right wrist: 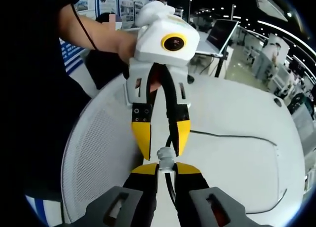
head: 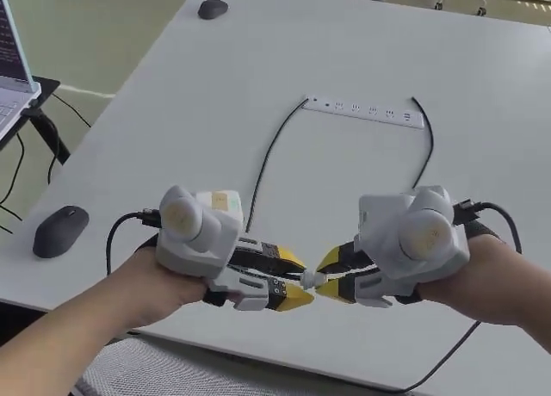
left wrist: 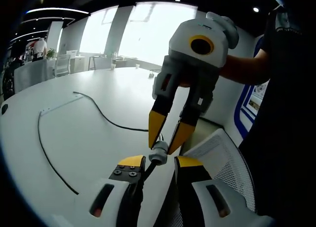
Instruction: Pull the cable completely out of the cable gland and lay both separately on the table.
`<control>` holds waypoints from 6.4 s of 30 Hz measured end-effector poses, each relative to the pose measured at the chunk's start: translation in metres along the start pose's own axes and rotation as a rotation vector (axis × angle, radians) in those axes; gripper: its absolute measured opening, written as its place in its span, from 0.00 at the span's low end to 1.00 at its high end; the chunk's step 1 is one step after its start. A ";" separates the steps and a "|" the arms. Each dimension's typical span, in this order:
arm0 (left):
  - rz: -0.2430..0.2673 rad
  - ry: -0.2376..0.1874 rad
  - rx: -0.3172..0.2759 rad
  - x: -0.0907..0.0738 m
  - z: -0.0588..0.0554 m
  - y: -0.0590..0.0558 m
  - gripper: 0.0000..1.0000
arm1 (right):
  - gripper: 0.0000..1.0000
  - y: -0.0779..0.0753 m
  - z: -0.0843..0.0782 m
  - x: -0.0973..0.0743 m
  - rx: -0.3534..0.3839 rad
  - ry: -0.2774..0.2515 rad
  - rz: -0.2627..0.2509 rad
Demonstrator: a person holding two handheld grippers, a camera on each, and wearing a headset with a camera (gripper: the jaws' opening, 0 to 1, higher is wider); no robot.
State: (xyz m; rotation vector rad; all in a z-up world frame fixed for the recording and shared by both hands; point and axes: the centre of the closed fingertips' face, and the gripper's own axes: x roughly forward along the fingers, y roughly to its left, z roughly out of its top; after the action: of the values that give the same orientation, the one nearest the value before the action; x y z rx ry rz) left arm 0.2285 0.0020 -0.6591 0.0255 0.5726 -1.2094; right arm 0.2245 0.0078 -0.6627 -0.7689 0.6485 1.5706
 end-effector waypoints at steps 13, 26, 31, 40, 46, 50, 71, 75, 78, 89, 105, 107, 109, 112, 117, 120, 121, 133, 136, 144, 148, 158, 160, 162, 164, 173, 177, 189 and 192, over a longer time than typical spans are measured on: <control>-0.006 -0.002 0.025 0.004 0.000 0.000 0.16 | 0.07 0.002 -0.003 0.000 -0.015 0.009 0.000; 0.022 0.015 -0.005 0.002 0.002 0.007 0.15 | 0.08 -0.003 -0.001 0.001 -0.047 -0.032 -0.014; 0.032 0.020 0.003 0.000 0.004 0.008 0.15 | 0.08 -0.007 0.001 0.000 -0.026 -0.067 -0.017; 0.042 0.023 0.014 -0.005 0.005 0.011 0.15 | 0.11 -0.009 0.004 -0.009 0.200 -0.193 0.065; 0.056 0.022 0.065 -0.008 0.011 0.009 0.15 | 0.15 -0.014 0.004 -0.019 0.398 -0.307 0.162; 0.060 0.030 0.092 -0.008 0.012 0.009 0.15 | 0.18 -0.015 0.010 -0.024 0.536 -0.373 0.251; 0.057 0.040 0.160 -0.006 0.019 0.007 0.15 | 0.10 -0.008 0.017 -0.016 0.674 -0.419 0.437; 0.056 0.049 0.163 -0.006 0.018 0.007 0.15 | 0.09 -0.007 0.017 -0.016 0.668 -0.418 0.442; 0.055 0.052 0.160 -0.005 0.017 0.007 0.15 | 0.08 -0.007 0.016 -0.016 0.644 -0.417 0.432; 0.047 0.067 0.122 -0.006 0.013 0.007 0.15 | 0.07 -0.004 0.016 -0.013 0.512 -0.392 0.325; 0.004 0.053 -0.006 -0.003 0.018 0.003 0.15 | 0.07 -0.003 0.011 -0.020 0.173 -0.320 0.090; 0.005 0.047 -0.009 -0.002 0.019 0.003 0.15 | 0.07 -0.007 0.008 -0.020 0.078 -0.296 0.025; 0.003 0.042 -0.044 -0.001 0.019 0.004 0.15 | 0.07 -0.007 0.007 -0.019 0.011 -0.265 -0.035; 0.006 0.050 -0.062 0.000 0.016 0.006 0.15 | 0.07 -0.006 0.004 -0.014 -0.080 -0.214 -0.101; 0.004 0.046 -0.088 0.000 0.014 0.007 0.15 | 0.07 -0.007 0.004 -0.012 -0.152 -0.201 -0.164; 0.006 0.041 -0.102 0.000 0.015 0.009 0.15 | 0.07 -0.008 0.005 -0.013 -0.204 -0.186 -0.202; 0.006 0.042 -0.106 0.000 0.015 0.008 0.15 | 0.07 -0.008 0.004 -0.013 -0.202 -0.182 -0.204; 0.003 0.061 -0.113 -0.001 0.010 0.006 0.15 | 0.08 -0.005 0.005 -0.010 -0.169 -0.182 -0.196; 0.001 0.057 -0.113 -0.003 0.011 0.004 0.15 | 0.08 -0.005 0.007 -0.011 -0.143 -0.196 -0.186; 0.018 0.053 -0.090 -0.007 0.011 0.004 0.15 | 0.18 -0.008 0.009 -0.022 0.122 -0.331 -0.111; 0.025 0.063 -0.075 -0.008 0.008 0.004 0.15 | 0.19 -0.013 0.010 -0.031 0.292 -0.404 0.002; 0.024 0.051 -0.072 -0.009 0.009 0.001 0.15 | 0.19 -0.012 0.012 -0.024 0.647 -0.505 0.281; 0.022 0.050 -0.066 -0.009 0.010 0.000 0.15 | 0.17 -0.006 0.014 -0.023 0.663 -0.506 0.316; 0.023 0.049 -0.057 -0.009 0.011 -0.001 0.15 | 0.15 -0.003 0.016 -0.021 0.666 -0.510 0.331; 0.023 0.051 -0.052 -0.009 0.011 0.000 0.15 | 0.15 -0.001 0.017 -0.019 0.685 -0.504 0.348; 0.020 0.058 -0.016 -0.009 0.012 -0.003 0.15 | 0.09 0.002 0.015 -0.019 0.698 -0.496 0.382; 0.019 0.060 -0.015 -0.009 0.012 -0.003 0.15 | 0.09 0.003 0.015 -0.018 0.696 -0.493 0.392; 0.011 0.081 -0.028 -0.006 0.007 -0.006 0.15 | 0.08 0.010 0.014 -0.015 0.457 -0.435 0.272; 0.009 0.081 -0.033 -0.006 0.007 -0.006 0.15 | 0.08 0.009 0.014 -0.015 0.319 -0.405 0.172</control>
State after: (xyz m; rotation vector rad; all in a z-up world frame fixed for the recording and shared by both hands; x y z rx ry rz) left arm 0.2243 0.0025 -0.6491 0.0496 0.6621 -1.1942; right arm 0.2149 0.0076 -0.6422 -0.1523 0.6532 1.6624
